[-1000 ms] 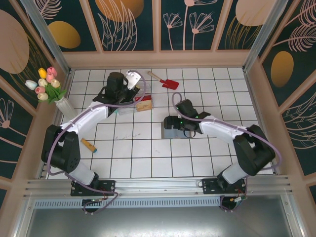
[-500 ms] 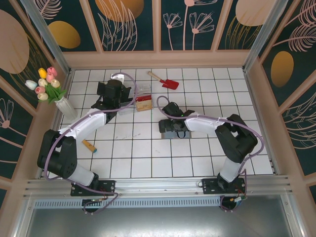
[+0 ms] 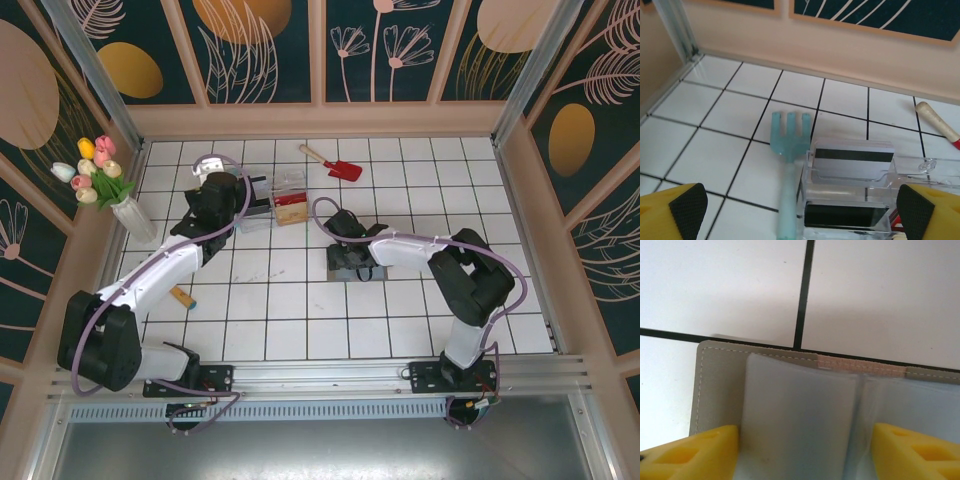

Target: Take the credit cards out of the card holder

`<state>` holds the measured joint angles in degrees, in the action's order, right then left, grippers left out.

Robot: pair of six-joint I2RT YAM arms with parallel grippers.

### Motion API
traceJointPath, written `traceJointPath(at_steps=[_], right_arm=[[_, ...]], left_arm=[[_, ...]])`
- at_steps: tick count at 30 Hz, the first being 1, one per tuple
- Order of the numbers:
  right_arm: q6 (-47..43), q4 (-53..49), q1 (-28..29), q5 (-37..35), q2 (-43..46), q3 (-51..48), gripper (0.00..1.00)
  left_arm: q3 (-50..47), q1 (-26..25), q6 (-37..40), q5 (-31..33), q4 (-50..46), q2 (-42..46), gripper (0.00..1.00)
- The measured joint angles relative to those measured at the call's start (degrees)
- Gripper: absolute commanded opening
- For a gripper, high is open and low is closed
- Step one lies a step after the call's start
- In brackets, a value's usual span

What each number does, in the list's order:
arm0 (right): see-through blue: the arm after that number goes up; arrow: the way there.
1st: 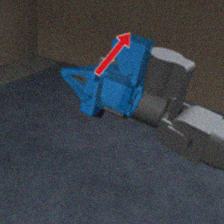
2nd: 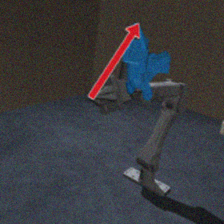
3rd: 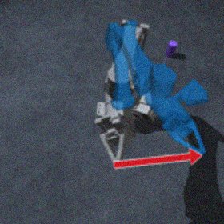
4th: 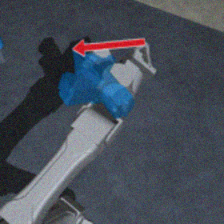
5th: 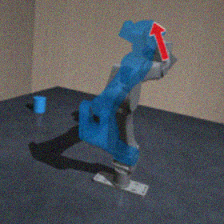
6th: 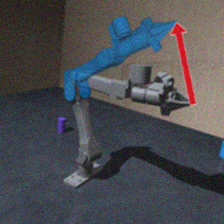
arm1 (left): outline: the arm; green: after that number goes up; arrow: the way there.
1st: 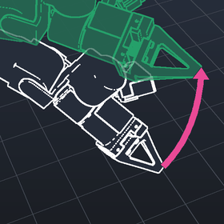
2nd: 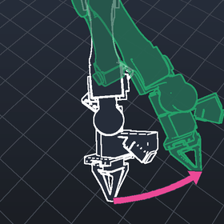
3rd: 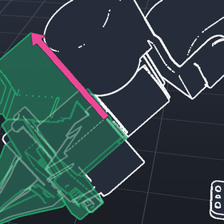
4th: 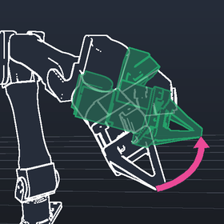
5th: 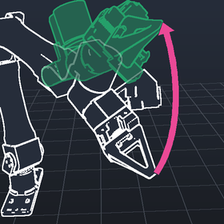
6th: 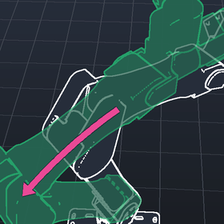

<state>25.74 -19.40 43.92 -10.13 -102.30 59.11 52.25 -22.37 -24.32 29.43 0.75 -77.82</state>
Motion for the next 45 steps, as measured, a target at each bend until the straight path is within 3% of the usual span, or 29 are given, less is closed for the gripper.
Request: traceJointPath(at_steps=[10, 15, 18, 25, 28, 31, 36, 45], right_arm=[[0.7, 3.1, -2.7, 4.6, 3.1, -3.7, 0.32], [2.4, 5.1, -6.0, 10.1, 6.5, -6.9, 0.24], [3.2, 5.9, -7.8, 12.5, 8.2, -7.5, 0.34], [6.0, 6.5, -8.6, 14.2, 9.7, -7.4, 0.68], [6.3, 6.1, -8.8, 13.3, 12.1, -6.7, 0.86], [6.0, 6.4, -9.7, 9.6, 16.8, -5.2, 0.99], [3.8, 9.7, -12.7, 1.1, 24.4, -3.5, 0.99], [-1.5, 16.6, -22.9, -14.5, 26.1, -7.0, 0.99]], left_arm=[[-6.1, 0.0, -9.6, -0.4, -1.8, 2.6, 0.99], [-9.1, 0.0, -11.1, -2.1, -0.9, 4.5, 0.99], [-9.7, 0.0, -11.8, -2.7, -0.8, 4.6, 0.98], [-11.5, 2.3, -12.7, -4.0, -0.4, 5.7, 0.98], [-12.8, 3.8, -12.8, -3.9, 0.3, 7.9, 0.99], [-14.1, 4.9, -12.5, -2.2, 1.1, 10.9, 0.99], [-16.4, 5.7, -9.3, 0.6, 4.8, 14.7, 0.99], [-23.3, 5.9, 0.6, 4.4, 14.8, 15.4, 0.99]])
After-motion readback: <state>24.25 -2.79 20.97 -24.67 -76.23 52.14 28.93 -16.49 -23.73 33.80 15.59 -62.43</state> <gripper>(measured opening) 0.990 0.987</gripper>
